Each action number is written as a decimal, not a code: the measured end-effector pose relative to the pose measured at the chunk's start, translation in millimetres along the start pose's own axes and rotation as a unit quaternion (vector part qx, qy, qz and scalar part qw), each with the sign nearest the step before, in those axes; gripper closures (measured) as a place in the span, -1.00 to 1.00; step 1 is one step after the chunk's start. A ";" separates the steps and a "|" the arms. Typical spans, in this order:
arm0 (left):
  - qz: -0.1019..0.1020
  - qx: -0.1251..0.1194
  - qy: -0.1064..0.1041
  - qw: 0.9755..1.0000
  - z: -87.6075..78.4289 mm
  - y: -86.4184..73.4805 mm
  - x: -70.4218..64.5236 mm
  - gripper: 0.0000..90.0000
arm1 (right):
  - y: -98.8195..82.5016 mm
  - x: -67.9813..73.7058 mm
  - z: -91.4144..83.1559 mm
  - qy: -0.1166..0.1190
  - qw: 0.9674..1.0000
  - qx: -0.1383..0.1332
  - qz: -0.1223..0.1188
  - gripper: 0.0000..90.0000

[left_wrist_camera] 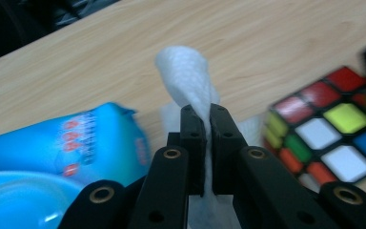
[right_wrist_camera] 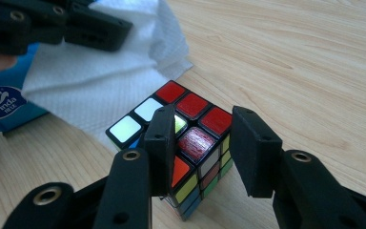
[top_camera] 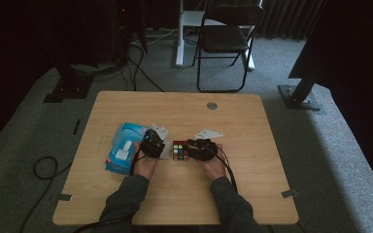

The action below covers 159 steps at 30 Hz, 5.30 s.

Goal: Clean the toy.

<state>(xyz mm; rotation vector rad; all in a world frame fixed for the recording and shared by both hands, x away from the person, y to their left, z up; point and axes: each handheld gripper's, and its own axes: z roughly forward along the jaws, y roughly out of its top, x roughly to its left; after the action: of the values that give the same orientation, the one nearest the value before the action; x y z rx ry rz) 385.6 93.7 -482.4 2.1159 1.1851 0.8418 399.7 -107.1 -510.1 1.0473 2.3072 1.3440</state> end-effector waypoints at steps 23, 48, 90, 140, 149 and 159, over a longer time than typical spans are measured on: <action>-0.117 -0.041 -0.141 0.982 10.6 -11.8 4.1 0.91 | -1.3 -0.3 -0.1 0.001 1.000 -0.004 0.005 0.38; -0.092 0.006 -0.152 0.984 30.9 -27.1 -2.9 0.96 | -0.4 0.7 -0.5 -0.002 1.000 -0.001 -0.002 0.41; -0.081 -0.008 -0.196 0.977 5.1 -42.1 -8.1 0.96 | -2.2 -0.1 -1.7 -0.002 1.000 -0.003 0.005 0.46; -0.087 0.046 -0.151 0.984 10.5 -48.5 3.2 0.88 | 11.9 30.8 10.6 -0.043 0.998 0.028 -0.042 -0.36; -0.090 0.041 -0.150 0.984 10.9 -44.0 3.3 0.88 | 7.7 21.3 1.5 -0.051 0.997 0.031 -0.039 -0.43; -0.090 0.034 -0.150 0.984 11.6 -36.6 2.9 0.88 | 1.2 10.5 -9.6 -0.055 0.998 0.027 -0.026 -0.39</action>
<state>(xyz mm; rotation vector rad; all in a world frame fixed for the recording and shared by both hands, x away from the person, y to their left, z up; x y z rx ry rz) 376.4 110.6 -515.7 2.0626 1.2318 0.3915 387.6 -105.5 -502.7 1.0428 2.2853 1.1815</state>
